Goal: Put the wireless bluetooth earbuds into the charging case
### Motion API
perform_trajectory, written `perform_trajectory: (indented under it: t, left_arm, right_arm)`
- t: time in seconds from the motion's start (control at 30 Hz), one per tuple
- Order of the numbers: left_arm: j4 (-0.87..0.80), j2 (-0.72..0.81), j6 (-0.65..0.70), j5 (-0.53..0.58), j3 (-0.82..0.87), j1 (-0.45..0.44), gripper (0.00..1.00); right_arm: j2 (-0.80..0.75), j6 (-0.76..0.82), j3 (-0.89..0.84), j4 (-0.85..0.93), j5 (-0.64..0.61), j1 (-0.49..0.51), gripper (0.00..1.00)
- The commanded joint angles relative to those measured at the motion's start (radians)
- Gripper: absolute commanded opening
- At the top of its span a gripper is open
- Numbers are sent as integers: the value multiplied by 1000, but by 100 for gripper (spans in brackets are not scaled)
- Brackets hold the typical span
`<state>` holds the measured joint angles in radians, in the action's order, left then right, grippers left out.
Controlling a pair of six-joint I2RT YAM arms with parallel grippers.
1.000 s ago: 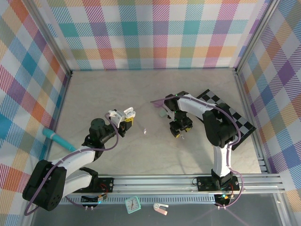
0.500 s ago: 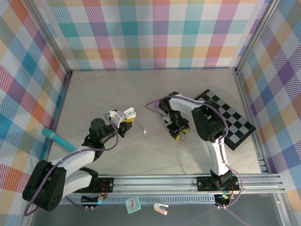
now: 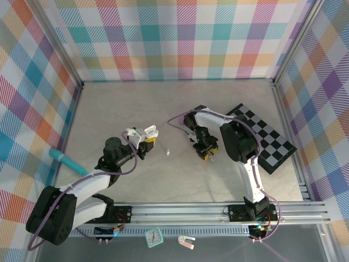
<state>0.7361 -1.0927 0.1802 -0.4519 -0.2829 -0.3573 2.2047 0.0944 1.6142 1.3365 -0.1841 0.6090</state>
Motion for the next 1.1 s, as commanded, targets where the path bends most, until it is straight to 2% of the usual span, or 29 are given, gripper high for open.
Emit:
perform_trajectory:
  t: [0.0, 0.13, 0.4, 0.53, 0.8, 0.97, 1.07]
  left_arm:
    - [20, 17, 11, -18, -11, 11, 5]
    - [15, 18, 14, -15, -13, 10, 5]
    - [26, 6, 11, -20, -16, 10, 5]
    - [19, 12, 13, -18, -15, 9, 5]
    - [29, -3, 8, -25, -21, 11, 5]
    - [27, -6, 8, -26, -22, 11, 5]
    - [30, -8, 8, -27, -25, 11, 5]
  right_arm:
    - [33, 28, 18, 35, -5, 2, 42]
    - [22, 31, 7, 43, 6, 2, 46]
    - [23, 36, -10, 35, 21, 1, 38]
    - [15, 37, -14, 44, 26, 1, 42]
    - [-9, 47, -44, 47, 46, 1, 42]
    - [-15, 51, -54, 44, 49, 1, 41]
    - [-9, 53, -53, 42, 51, 1, 37]
